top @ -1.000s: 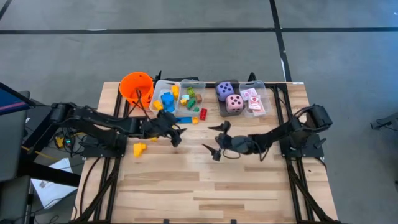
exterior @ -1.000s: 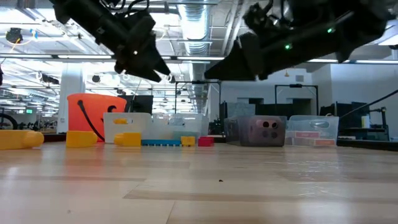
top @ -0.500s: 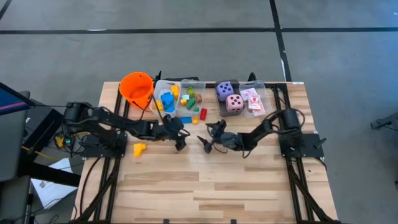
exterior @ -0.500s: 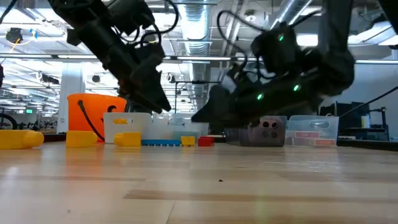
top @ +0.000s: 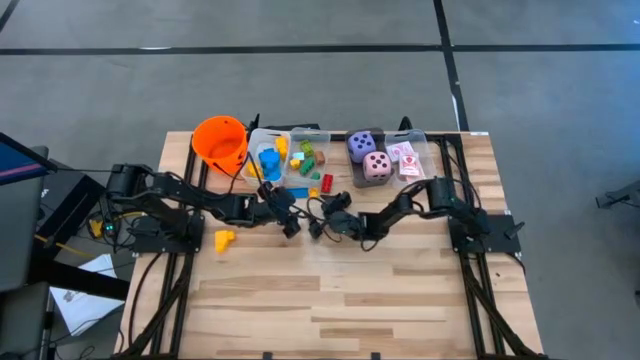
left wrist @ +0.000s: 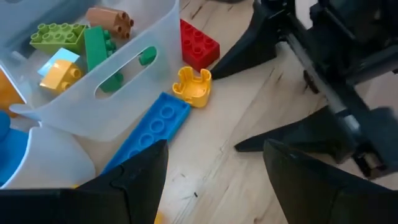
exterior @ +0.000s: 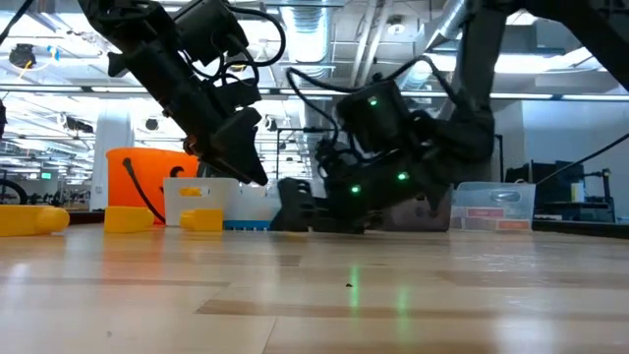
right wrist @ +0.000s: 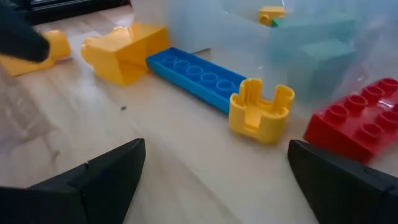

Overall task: Pick & Place Toys
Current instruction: Put the small yellow game piece into the left transparent bin

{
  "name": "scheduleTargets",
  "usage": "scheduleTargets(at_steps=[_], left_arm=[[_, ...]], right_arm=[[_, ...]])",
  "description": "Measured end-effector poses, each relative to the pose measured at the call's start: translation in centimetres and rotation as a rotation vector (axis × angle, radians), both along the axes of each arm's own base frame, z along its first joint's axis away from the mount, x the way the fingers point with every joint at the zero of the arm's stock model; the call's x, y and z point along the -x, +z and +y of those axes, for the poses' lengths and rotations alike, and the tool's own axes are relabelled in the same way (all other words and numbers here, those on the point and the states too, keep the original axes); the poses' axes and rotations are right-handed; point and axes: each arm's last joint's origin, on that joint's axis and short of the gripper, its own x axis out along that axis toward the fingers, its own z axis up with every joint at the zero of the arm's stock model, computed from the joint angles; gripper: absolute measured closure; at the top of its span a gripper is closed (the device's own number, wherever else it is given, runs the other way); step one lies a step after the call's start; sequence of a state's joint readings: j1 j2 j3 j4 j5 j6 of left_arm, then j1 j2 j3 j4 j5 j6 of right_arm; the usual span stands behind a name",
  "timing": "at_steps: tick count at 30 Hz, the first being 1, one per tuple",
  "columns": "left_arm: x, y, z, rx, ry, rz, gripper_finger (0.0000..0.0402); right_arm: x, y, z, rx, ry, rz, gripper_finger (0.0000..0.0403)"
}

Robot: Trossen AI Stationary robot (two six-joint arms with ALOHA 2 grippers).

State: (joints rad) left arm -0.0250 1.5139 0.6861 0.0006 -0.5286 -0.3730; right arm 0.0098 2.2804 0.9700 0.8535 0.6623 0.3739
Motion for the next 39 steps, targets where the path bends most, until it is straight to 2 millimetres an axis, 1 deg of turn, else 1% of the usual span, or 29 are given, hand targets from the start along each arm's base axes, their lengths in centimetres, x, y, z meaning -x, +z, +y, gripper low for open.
scheduleTargets(at_steps=[5,10,17,20,23,35,39], left_arm=[[0.0,0.0,0.0,-0.003,0.003,-0.001,0.0147],[0.0,0.0,0.0,-0.002,0.003,-0.003,0.0147],[-0.1,0.1,0.0,-0.001,0.003,-0.011,0.0147],[-0.2,0.2,0.0,-0.001,0.003,-0.025,0.0147],[-0.2,0.2,0.0,0.000,0.003,-0.028,0.0147],[-0.3,0.3,0.0,0.005,0.007,-0.043,0.0147],[-0.3,0.3,0.0,0.006,0.007,-0.044,0.0147]], right_arm=[[-1.1,0.2,-0.8,-0.004,-0.025,-0.007,0.0015],[-1.8,0.5,-1.6,-0.005,-0.061,0.005,0.0015],[-2.0,0.7,-2.4,-0.029,-0.086,0.009,0.0016],[-2.0,0.7,-2.5,-0.029,-0.087,0.012,0.0028],[-2.0,0.6,-2.5,-0.026,-0.092,0.017,0.0058],[-1.8,0.5,-2.7,-0.013,-0.115,0.035,0.0218],[-1.9,0.5,-2.5,-0.009,-0.072,0.046,0.0265]])
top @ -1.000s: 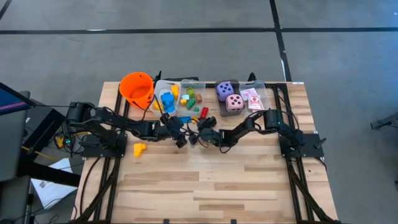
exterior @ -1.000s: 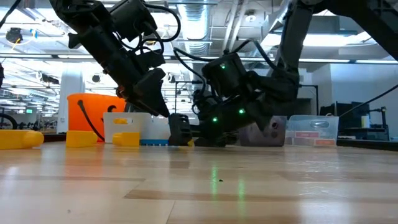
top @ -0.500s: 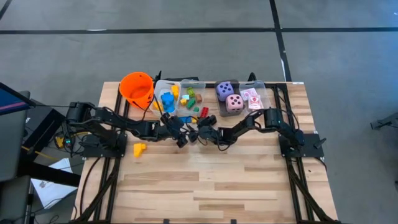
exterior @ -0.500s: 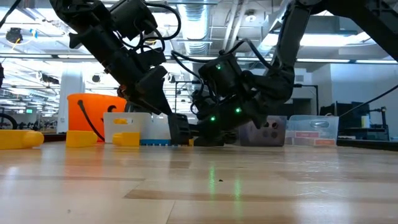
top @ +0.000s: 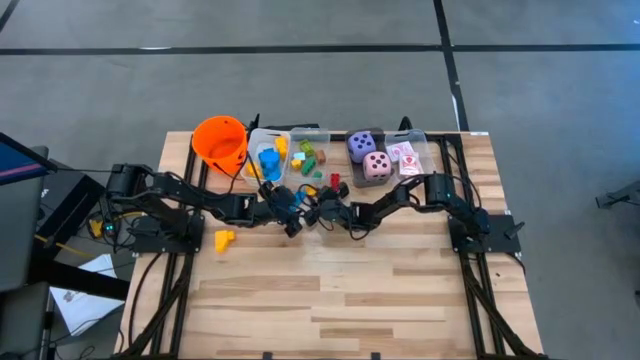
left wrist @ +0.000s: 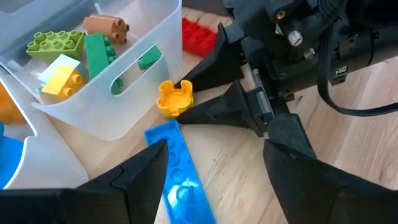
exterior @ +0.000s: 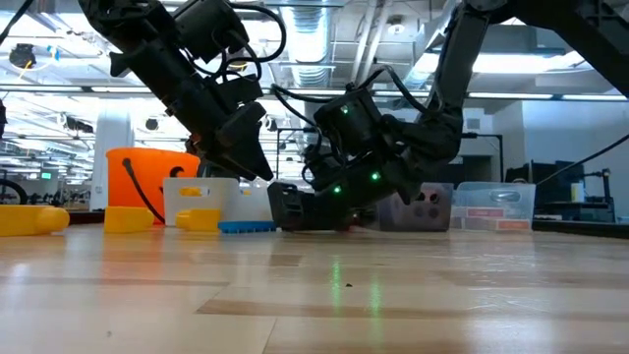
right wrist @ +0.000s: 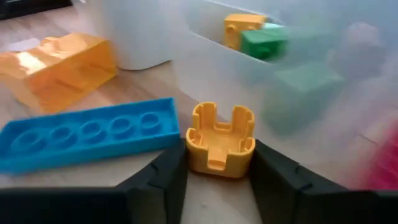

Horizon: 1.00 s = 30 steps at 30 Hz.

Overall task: Pick & Place Toys
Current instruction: Put the small yellow game piece into the left transparent bin

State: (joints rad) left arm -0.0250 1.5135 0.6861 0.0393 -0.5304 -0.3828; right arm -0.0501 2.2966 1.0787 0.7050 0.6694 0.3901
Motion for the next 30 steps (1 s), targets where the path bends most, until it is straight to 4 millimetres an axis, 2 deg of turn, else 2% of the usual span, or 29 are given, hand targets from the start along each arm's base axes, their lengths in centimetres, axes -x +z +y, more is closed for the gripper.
scheduleTargets(at_steps=[5,9,12,15,20,25,30], left_arm=[[0.0,0.0,0.0,0.000,0.000,0.001,0.0147],[0.0,0.0,0.0,0.002,-0.002,0.006,0.0147],[0.0,0.0,0.0,0.002,-0.002,0.004,0.0147],[0.0,0.0,0.0,0.002,-0.002,0.004,0.0147],[-0.1,0.3,0.0,0.000,0.003,-0.027,0.0147],[0.3,2.6,0.0,-0.018,-0.025,-0.101,0.0146],[2.6,5.5,0.1,-0.045,-0.038,-0.145,0.0147]], right_arm=[[-0.1,0.7,1.1,-0.011,0.085,0.017,0.0273],[0.0,1.7,2.6,-0.017,0.132,0.046,0.0249],[-0.1,3.5,3.9,-0.007,0.162,0.030,0.0247],[0.1,5.0,5.2,0.041,0.193,0.055,0.0265],[0.9,8.1,7.5,0.206,0.208,0.129,0.0276],[1.8,11.3,8.2,0.289,0.146,0.158,0.0254],[2.6,13.4,6.9,0.308,0.070,0.176,0.0256]])
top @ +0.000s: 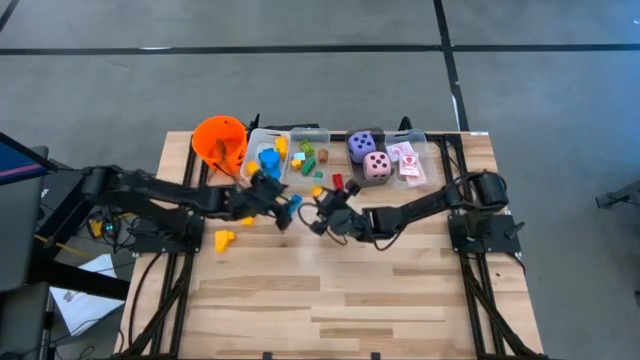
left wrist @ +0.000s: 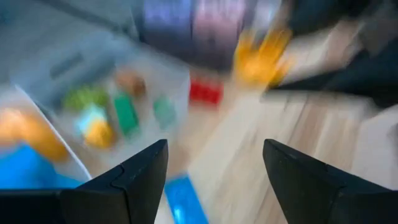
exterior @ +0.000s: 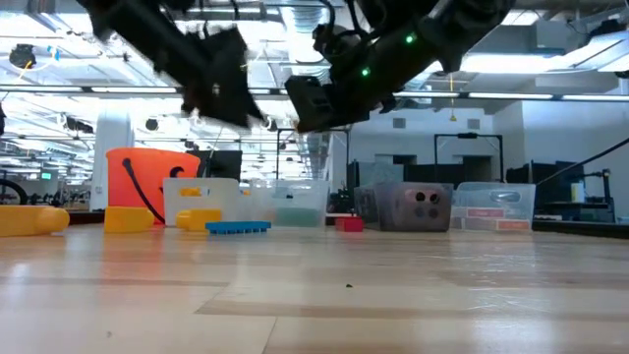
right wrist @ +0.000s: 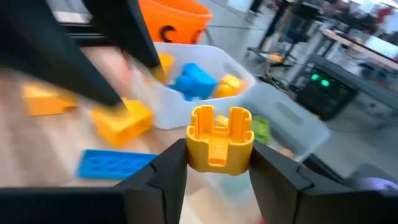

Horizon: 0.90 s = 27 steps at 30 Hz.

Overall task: Pick & Place Toys
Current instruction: Put the small yellow game piece into the left transparent bin, then put the small red game piece into the left transparent bin

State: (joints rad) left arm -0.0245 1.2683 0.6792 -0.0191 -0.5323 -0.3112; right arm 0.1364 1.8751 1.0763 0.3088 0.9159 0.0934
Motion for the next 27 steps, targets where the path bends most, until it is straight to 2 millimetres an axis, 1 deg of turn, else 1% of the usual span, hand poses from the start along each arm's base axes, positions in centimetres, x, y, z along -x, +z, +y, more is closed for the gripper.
scheduleTargets(at_steps=[2,6,8,11,14,17,19,20,23,27], left_arm=[[1.0,2.1,0.1,-0.014,-0.004,-0.070,0.0147],[2.9,3.4,0.1,-0.023,0.007,-0.074,0.0147],[3.7,4.5,0.2,-0.026,0.016,-0.128,0.0147],[4.7,5.3,0.2,-0.034,0.032,-0.146,0.0147],[5.4,5.2,0.2,-0.033,0.030,-0.151,0.0147],[5.6,4.8,0.2,-0.032,0.036,-0.164,0.0147],[5.8,3.9,0.3,-0.036,0.038,-0.125,0.0147],[5.7,3.8,0.3,-0.035,0.037,-0.127,0.0147],[5.8,3.7,0.3,-0.035,0.039,-0.130,0.0147],[5.8,3.5,0.3,-0.035,0.038,-0.121,0.0147]], right_arm=[[0.1,0.4,-0.8,0.017,-0.018,0.015,0.0267],[0.0,1.5,-3.2,0.040,-0.070,-0.014,0.0274],[-0.1,1.6,-4.9,0.047,-0.097,-0.019,0.0267],[-0.2,1.7,-7.9,0.026,-0.114,-0.042,0.0249],[-0.1,1.9,-10.8,-0.040,-0.068,-0.100,0.0239],[0.1,2.1,-13.3,-0.124,-0.013,-0.181,0.0236],[0.3,2.4,-14.5,-0.155,0.029,-0.229,0.0233],[0.4,2.5,-15.0,-0.166,0.039,-0.244,0.0231],[0.5,2.6,-15.8,-0.176,0.057,-0.259,0.0214],[0.7,2.3,-15.9,-0.193,0.052,-0.233,0.0179]])
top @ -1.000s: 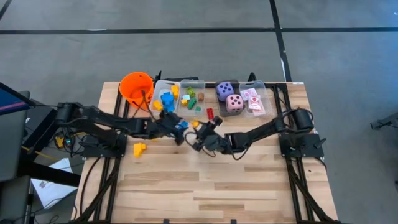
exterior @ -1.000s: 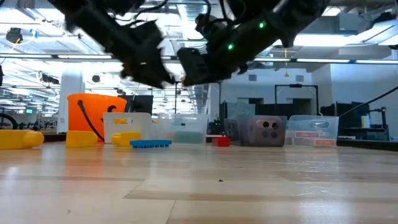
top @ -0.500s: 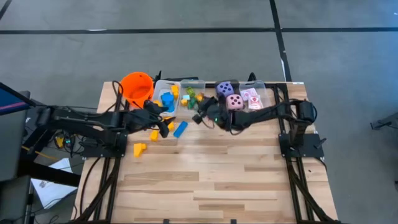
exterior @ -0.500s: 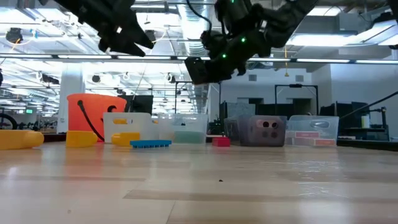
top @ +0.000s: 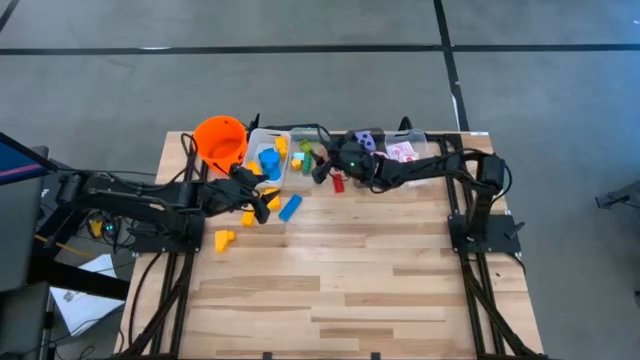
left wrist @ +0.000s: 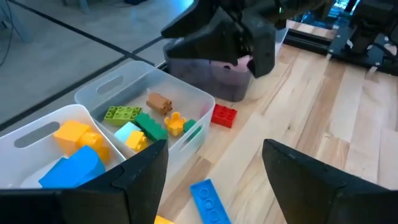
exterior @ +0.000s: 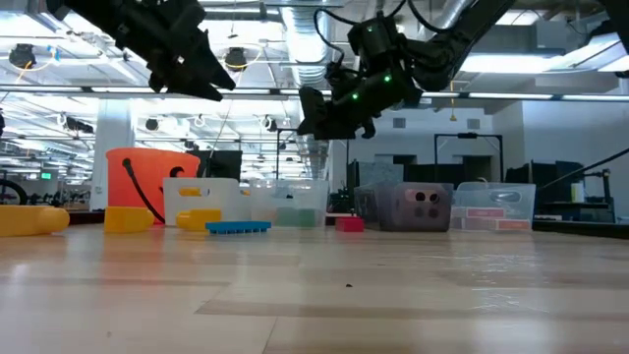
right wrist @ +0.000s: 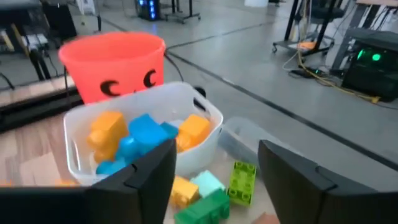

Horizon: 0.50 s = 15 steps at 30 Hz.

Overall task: Pick & Place Toys
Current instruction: Put the small red game piece into the left transparent bin

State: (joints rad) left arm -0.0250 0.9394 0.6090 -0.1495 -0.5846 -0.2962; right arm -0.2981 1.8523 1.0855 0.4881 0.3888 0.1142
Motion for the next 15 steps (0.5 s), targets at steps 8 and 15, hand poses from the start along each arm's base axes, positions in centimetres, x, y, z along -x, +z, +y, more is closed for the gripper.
scheduleTargets(at_steps=[8,15], left_arm=[[0.0,0.0,0.0,0.018,0.008,-0.012,0.0147],[0.0,0.0,0.0,0.018,0.008,-0.012,0.0147]], right_arm=[[-1.0,-1.0,6.0,0.017,0.022,0.126,0.0163],[-0.6,-0.9,14.2,0.114,-0.200,0.088,0.0189]])
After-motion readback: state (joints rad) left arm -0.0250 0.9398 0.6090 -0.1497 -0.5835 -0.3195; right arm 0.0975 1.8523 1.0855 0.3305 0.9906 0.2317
